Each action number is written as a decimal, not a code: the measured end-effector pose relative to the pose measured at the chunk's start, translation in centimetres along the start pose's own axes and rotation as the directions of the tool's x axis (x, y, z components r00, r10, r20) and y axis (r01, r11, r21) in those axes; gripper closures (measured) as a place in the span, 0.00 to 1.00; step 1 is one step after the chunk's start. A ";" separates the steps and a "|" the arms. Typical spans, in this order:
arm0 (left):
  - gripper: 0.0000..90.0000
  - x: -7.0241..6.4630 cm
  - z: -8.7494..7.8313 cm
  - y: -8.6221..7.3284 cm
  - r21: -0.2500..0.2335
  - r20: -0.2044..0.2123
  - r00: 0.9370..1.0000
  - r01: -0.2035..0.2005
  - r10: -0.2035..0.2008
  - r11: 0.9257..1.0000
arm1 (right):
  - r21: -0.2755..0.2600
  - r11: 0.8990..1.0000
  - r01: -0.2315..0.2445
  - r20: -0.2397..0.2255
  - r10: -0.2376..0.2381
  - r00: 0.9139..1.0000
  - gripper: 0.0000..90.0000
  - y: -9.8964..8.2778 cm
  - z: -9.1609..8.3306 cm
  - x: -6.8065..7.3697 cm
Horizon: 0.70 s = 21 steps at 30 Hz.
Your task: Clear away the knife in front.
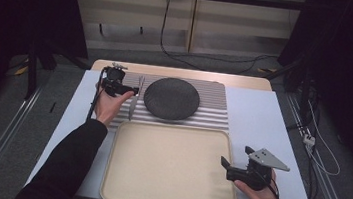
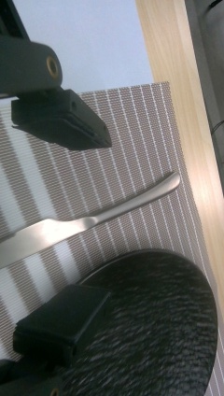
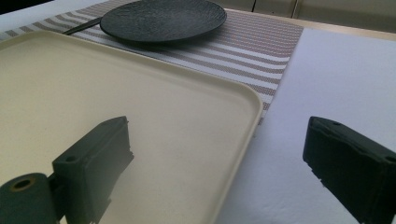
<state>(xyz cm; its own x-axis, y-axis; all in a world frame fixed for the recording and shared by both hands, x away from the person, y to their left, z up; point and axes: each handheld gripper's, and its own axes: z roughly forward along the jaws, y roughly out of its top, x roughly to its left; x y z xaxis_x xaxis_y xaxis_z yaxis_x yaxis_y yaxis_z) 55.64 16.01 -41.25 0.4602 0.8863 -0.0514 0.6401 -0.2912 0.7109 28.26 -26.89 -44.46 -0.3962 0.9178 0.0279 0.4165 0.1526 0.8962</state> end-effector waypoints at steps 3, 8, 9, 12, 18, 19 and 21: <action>0.30 0.1 1.0 0.5 0.020 0.008 1.000 -0.002 0.002 1.000 | 0.001 1.000 0.000 0.000 0.000 1.000 0.08 0.0 0.0 0.0; 0.35 0.3 2.7 0.7 0.063 -0.004 1.000 0.019 -0.019 0.998 | 0.001 1.000 -0.002 0.002 0.002 1.000 0.08 0.0 0.0 -0.1; 0.36 0.3 3.0 0.8 0.066 -0.011 1.000 0.021 -0.020 0.998 | 0.001 1.000 -0.001 0.002 0.001 1.000 0.08 0.0 0.0 0.0; 0.39 0.4 3.8 0.8 0.070 -0.012 0.999 0.041 -0.040 0.997 | 0.001 1.000 -0.001 -0.001 0.001 1.000 0.08 0.0 0.0 0.0; 0.49 0.3 5.2 1.2 0.101 -0.017 0.999 0.045 -0.044 0.994 | 0.001 1.000 0.001 -0.004 -0.001 1.000 0.08 0.0 0.1 0.0; 0.52 0.3 5.4 1.2 0.103 -0.012 0.999 0.045 -0.044 0.994 | 0.001 1.000 0.002 -0.005 -0.002 1.000 0.08 0.0 0.1 0.0; 0.57 0.3 5.8 1.2 0.109 -0.007 0.999 0.046 -0.045 0.993 | 0.001 1.000 0.001 -0.005 -0.001 1.000 0.08 0.0 0.1 0.0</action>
<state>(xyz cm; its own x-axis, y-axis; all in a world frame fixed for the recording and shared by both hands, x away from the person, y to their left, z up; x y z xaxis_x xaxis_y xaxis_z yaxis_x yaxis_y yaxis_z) 60.12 13.83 -44.43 0.4267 0.9010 -0.0787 0.7235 -0.2879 0.6275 28.31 -26.86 -44.47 -0.4007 0.9158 0.0289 0.4169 0.1541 0.8958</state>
